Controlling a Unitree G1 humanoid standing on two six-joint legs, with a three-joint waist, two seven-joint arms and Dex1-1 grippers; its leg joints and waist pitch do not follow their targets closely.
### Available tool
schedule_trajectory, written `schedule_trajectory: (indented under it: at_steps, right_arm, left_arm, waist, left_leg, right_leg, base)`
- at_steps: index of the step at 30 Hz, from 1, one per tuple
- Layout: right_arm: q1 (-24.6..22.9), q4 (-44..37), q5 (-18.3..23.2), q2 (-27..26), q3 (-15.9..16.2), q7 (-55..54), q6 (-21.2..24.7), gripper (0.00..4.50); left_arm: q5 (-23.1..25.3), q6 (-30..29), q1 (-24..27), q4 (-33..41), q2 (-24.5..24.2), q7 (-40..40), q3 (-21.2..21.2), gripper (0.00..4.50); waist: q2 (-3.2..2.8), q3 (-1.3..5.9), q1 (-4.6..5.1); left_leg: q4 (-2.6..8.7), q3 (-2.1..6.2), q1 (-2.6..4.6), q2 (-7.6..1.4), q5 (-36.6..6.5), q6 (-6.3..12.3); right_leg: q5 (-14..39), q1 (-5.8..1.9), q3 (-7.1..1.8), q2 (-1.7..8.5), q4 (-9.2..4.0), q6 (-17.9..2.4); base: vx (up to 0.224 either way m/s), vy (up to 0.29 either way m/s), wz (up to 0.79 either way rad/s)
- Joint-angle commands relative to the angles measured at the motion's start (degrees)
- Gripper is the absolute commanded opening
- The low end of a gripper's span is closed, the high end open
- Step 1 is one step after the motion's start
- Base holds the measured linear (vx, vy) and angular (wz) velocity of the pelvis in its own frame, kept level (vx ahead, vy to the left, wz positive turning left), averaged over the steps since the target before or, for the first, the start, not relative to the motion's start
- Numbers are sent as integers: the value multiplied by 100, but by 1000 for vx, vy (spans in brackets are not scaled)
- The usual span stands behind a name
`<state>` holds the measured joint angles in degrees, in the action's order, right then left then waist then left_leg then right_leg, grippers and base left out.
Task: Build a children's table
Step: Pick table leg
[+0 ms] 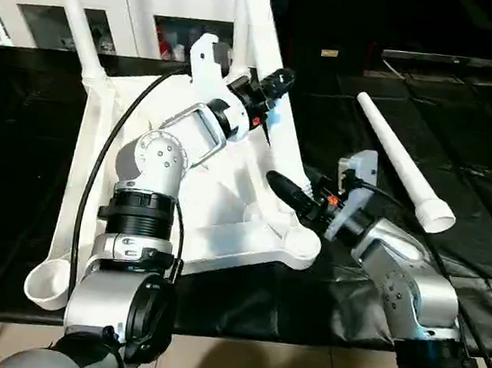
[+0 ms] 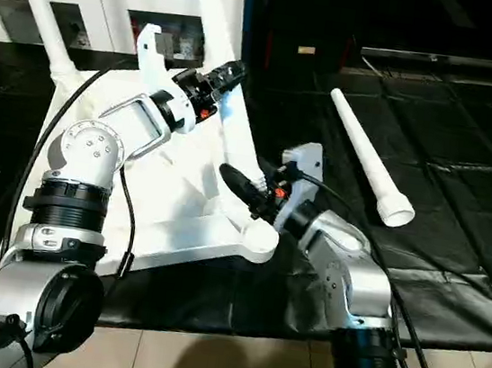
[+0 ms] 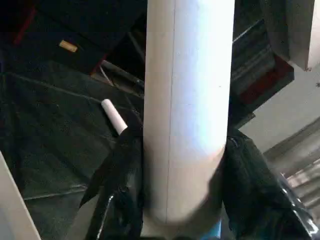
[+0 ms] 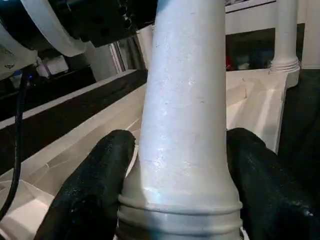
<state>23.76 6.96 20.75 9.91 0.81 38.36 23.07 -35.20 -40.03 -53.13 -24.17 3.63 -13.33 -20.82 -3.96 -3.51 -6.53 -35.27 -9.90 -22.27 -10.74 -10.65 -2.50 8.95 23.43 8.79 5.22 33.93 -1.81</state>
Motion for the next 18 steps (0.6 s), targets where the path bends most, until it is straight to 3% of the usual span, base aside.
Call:
schedule_trajectory:
  at_steps: [1, 4, 10, 12, 18]
  right_arm:
    - [58, 49, -173, 20, 141, -98, -1, 266]
    - [25, -23, -6, -8, 96, 3, 91, 336]
    - [-287, -607, 495, 532, 53, 957, 228, 378]
    - [-405, -860, 651, 760, -12, 1163, 357, 398]
    - [-245, -495, 299, 1165, -368, 829, 227, 446]
  left_arm:
    - [56, 110, -61, 16, -44, 84, 80, 185]
    - [334, 338, -104, -51, -206, -6, 277, 184]
    - [603, 541, -262, -207, -566, -182, 436, 182]
    - [617, 611, -301, -273, -663, -202, 437, 182]
    - [678, 677, -340, -356, -832, -390, 527, 182]
  waist:
    - [92, 492, -7]
    - [72, 495, -7]
    - [67, 503, -34]
    - [84, 500, -36]
    - [94, 495, -36]
  left_leg:
    - [352, 116, 64, -226, -683, 484]
    - [356, 125, 65, -232, -711, 481]
    - [361, 140, 63, -242, -771, 510]
    - [349, 134, 56, -235, -729, 527]
    - [339, 115, 79, -212, -746, 429]
  right_leg:
    - [1672, -381, -339, 411, -487, -520]
    - [1604, -378, -343, 403, -481, -505]
    - [1534, -416, -349, 403, -470, -374]
    - [1480, -412, -345, 401, -461, -425]
    - [1857, -381, -326, 405, -501, -453]
  base:
    - [0, 0, 0]
    - [0, 0, 0]
    - [0, 0, 0]
    - [0, 0, 0]
    - [0, 0, 0]
